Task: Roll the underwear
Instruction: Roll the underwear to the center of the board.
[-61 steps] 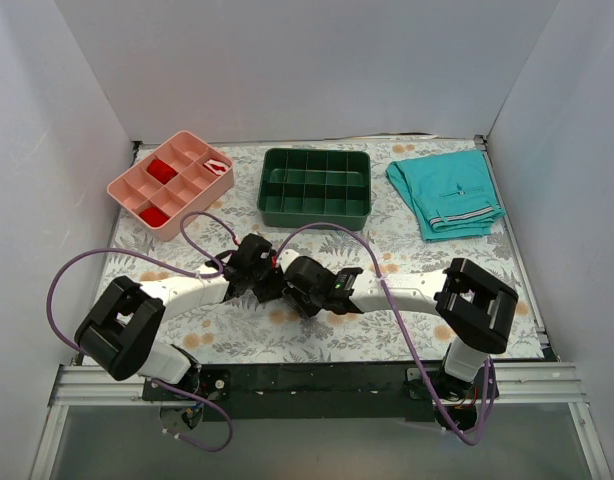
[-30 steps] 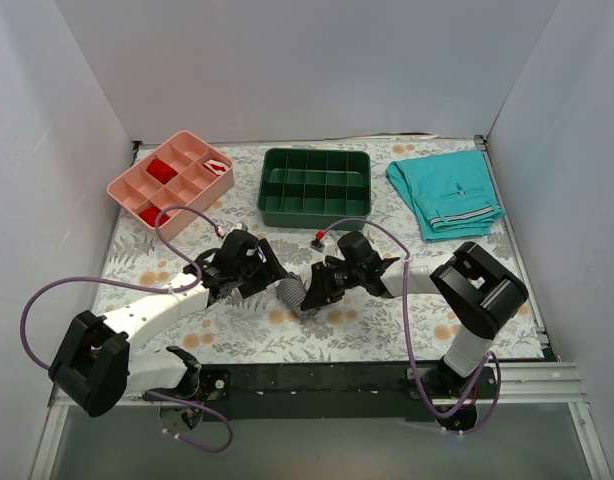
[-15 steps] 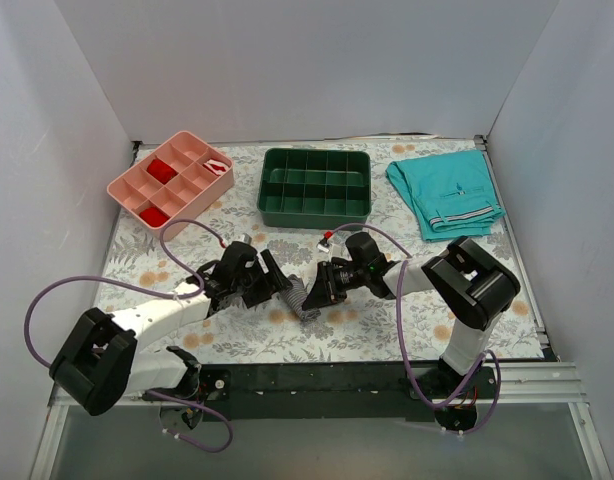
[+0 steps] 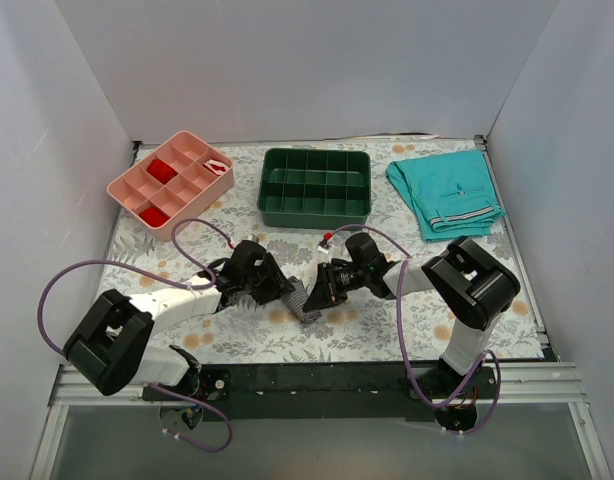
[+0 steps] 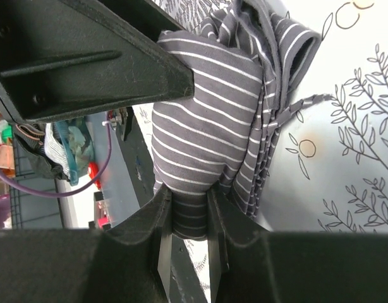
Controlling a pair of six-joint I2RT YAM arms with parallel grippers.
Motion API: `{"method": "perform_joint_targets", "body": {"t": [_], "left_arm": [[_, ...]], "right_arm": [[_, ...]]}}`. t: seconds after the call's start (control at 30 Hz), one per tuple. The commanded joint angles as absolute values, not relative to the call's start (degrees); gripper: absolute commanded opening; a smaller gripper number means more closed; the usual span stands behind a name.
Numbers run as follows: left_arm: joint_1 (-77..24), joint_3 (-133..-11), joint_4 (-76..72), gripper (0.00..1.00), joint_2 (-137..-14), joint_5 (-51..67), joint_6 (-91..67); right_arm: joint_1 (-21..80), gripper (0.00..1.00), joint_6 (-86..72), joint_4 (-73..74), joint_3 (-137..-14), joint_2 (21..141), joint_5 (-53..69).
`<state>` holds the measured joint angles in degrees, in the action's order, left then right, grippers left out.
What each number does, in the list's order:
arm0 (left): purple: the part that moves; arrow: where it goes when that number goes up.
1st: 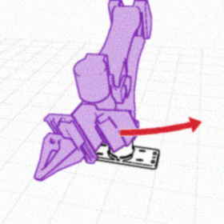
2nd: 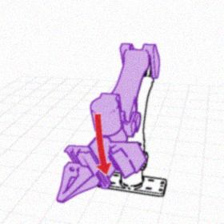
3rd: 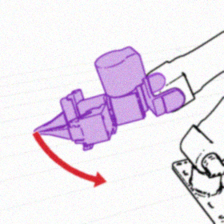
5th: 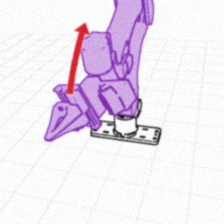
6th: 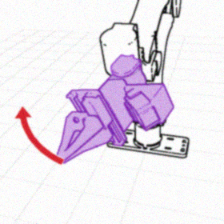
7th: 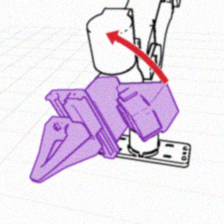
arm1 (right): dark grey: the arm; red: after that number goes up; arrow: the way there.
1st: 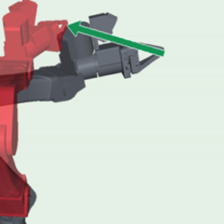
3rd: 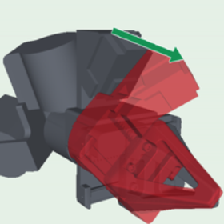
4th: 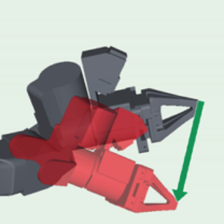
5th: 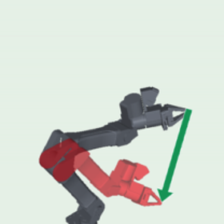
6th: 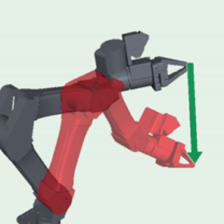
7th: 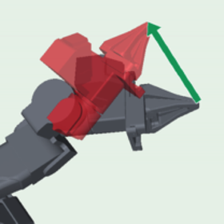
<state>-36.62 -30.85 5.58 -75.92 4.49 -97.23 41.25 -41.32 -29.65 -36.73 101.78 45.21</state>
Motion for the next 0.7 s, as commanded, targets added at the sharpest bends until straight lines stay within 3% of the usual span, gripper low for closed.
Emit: {"method": "perform_joint_targets", "body": {"t": [0.0,0.13,0.23,0.37,0.5,0.53,0.67], "left_arm": [[-36.83,-32.96,8.44,0.38,-77.43,2.64,-97.12],[-36.83,-34.10,8.96,0.33,-79.01,2.99,-96.68],[-36.83,-35.06,10.19,0.29,-79.72,2.90,-96.33],[-36.83,-35.86,12.30,0.27,-80.33,2.46,-95.80],[-36.83,-36.21,13.36,0.27,-80.07,2.37,-95.63],[-36.83,-36.21,13.53,0.27,-79.89,2.37,-95.54],[-36.83,-36.65,14.23,0.27,-79.72,2.55,-95.45]], "right_arm": [[41.39,0.05,-33.87,-18.67,-39.28,102.57,44.57],[41.83,0.09,-27.08,-9.79,-42.71,101.69,41.75],[42.88,0.18,-21.81,-2.85,-45.43,100.38,37.72],[45.78,0.46,-17.41,2.79,-47.46,96.43,27.03],[49.65,0.58,-15.38,4.74,-46.32,89.75,14.97],[51.14,0.74,-14.95,4.83,-46.06,87.04,12.94],[55.45,0.76,-13.02,5.89,-46.05,81.40,0.38]]}}
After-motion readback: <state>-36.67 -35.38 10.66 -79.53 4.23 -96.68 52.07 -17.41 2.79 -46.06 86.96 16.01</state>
